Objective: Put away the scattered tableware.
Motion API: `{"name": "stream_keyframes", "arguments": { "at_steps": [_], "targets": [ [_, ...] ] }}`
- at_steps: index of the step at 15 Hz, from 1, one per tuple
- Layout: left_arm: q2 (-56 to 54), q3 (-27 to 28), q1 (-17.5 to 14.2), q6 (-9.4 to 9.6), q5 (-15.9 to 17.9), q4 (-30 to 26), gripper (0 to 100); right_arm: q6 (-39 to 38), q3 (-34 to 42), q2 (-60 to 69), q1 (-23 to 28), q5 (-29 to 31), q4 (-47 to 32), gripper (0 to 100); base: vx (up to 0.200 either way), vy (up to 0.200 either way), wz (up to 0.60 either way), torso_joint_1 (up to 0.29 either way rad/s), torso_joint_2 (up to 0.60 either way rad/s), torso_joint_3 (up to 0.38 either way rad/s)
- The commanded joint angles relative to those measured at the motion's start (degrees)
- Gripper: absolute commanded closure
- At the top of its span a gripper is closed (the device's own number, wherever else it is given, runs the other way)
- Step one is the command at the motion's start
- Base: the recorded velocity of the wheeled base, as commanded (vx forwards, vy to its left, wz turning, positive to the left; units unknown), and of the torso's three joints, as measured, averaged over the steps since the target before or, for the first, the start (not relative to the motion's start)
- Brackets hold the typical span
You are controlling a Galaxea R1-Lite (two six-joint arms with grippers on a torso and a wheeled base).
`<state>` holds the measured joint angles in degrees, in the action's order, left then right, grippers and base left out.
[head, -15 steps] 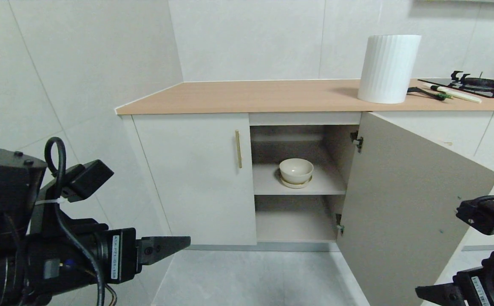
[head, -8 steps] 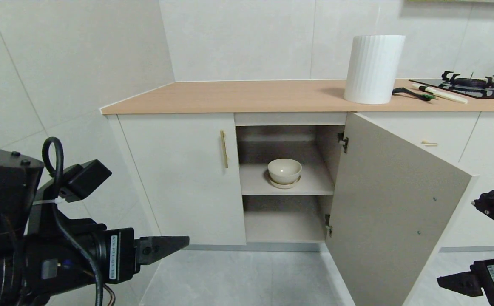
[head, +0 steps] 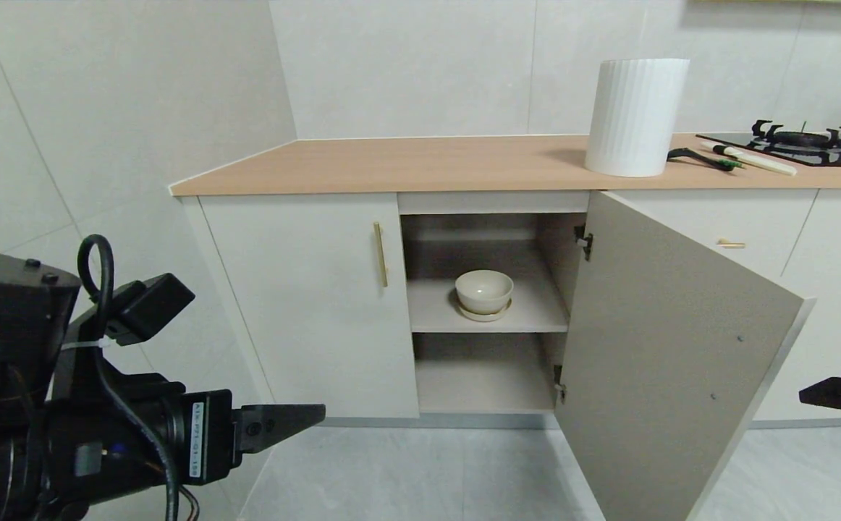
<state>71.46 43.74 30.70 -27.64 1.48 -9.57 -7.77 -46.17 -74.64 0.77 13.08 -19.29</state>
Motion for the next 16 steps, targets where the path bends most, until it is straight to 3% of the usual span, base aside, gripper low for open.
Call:
{"name": "stream_keyframes", "arguments": {
  "at_steps": [1, 9, 16],
  "targets": [
    [0.0, 0.0, 0.0, -0.05, -0.1, 0.0, 0, 0.0, 0.2, -4.0, 3.5, -0.1, 2.3, 0, 0.0, 0.0, 0.0, 0.0, 0.0, 0.0],
    [0.2, 0.1, 0.0, -0.05, 0.0, 0.0, 0, -8.3, 0.4, -15.5, 5.3, -1.7, 16.6, 0, 0.0, 0.0, 0.0, 0.0, 0.0, 0.0],
    [-0.1, 0.4, 0.0, -0.23, 0.0, 0.0, 0, -12.4, 0.1, -16.5, 2.6, -5.4, 16.9, 0, 0.0, 0.0, 0.0, 0.0, 0.0, 0.0]
  ]
}}
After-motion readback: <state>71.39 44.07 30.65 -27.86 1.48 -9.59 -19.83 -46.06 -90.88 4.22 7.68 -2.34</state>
